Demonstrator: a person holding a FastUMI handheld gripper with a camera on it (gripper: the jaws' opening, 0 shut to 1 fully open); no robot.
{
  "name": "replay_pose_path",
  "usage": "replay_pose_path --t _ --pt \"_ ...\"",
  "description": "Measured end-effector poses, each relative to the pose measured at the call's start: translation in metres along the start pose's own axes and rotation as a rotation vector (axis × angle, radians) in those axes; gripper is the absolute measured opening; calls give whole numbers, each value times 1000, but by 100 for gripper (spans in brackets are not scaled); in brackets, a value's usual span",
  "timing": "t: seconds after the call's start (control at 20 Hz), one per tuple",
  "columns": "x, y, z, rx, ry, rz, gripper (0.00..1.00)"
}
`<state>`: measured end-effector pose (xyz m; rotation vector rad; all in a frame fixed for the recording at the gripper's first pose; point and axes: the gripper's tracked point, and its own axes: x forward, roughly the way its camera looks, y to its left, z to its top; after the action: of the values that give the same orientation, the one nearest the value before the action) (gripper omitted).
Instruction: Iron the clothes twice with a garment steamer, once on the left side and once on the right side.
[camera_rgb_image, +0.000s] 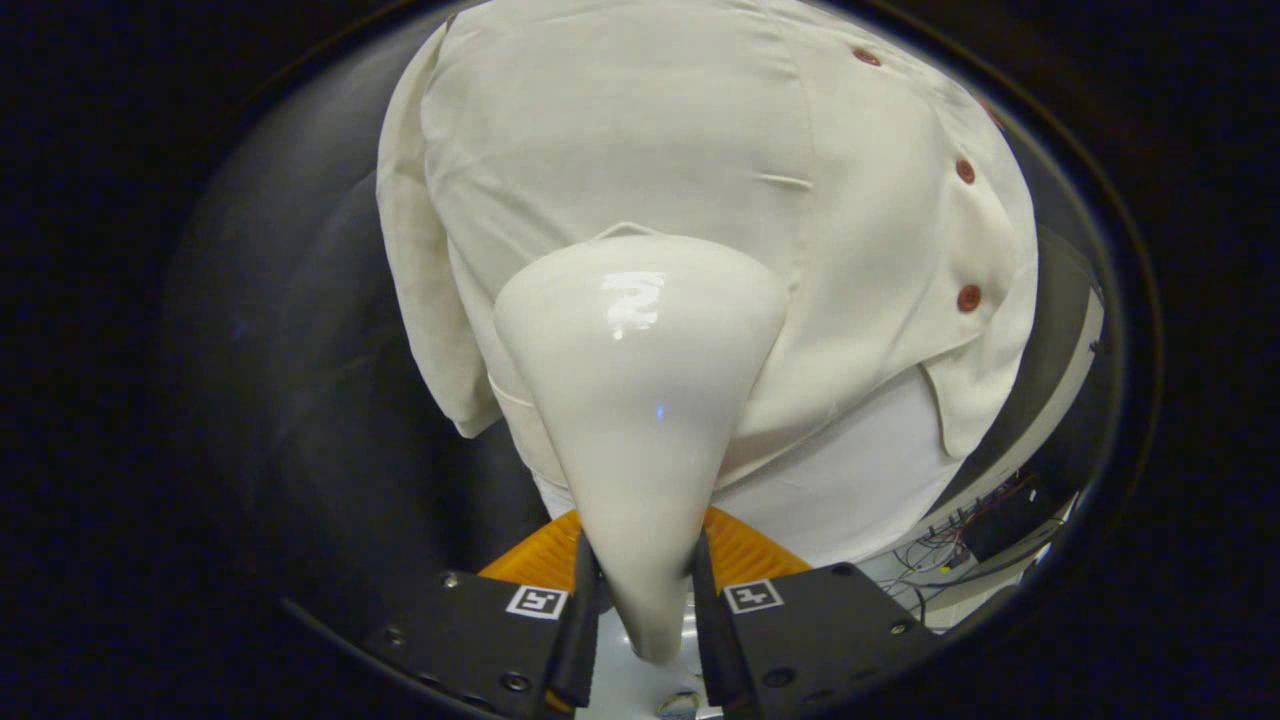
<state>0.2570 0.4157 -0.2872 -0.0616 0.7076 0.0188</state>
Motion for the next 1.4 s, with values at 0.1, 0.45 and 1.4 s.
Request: replay_pose_path --t 0.1,0.45,1.4 --pt "4 3 0 -9 8 4 42" --pt "5 5 9 -38 16 41 43" --pt "-216 -60 171 -47 -380 103 42"
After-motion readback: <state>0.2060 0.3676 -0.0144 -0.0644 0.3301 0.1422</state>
